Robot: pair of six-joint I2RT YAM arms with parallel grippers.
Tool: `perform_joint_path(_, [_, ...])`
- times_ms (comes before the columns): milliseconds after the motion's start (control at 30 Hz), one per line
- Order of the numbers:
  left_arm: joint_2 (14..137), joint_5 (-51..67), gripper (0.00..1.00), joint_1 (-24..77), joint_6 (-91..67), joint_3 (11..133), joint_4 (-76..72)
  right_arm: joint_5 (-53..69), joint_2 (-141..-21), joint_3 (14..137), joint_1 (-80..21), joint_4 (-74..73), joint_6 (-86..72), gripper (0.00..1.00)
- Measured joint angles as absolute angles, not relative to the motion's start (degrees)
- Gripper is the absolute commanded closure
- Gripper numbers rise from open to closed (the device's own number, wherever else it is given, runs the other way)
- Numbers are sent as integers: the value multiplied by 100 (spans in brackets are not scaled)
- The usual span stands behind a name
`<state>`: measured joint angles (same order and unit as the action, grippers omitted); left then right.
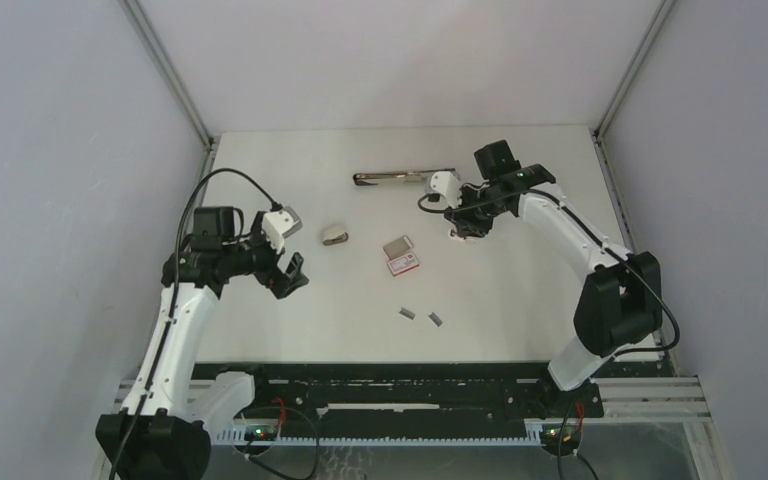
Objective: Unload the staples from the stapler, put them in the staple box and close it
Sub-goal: Pick up the stapler from the center of the board, then unload the staple at the center of the board.
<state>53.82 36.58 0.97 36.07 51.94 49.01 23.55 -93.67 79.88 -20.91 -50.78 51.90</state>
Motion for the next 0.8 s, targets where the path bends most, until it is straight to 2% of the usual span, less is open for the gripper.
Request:
perform_joint_path(167, [5819,3498,0,336,3479,5666,4823,2668,-9024,7988,-1979,-5083,5192,100])
perform_joint_path(400, [6490,3052,0,1518,3122,6259,4486,3048,-8698,7988,-1909,-5159,5190,100])
perform_joint_path(800, [8407,3037,0,2578,2130,8272,4084,3389,-8040,7662,-1911,-5205,4906,100])
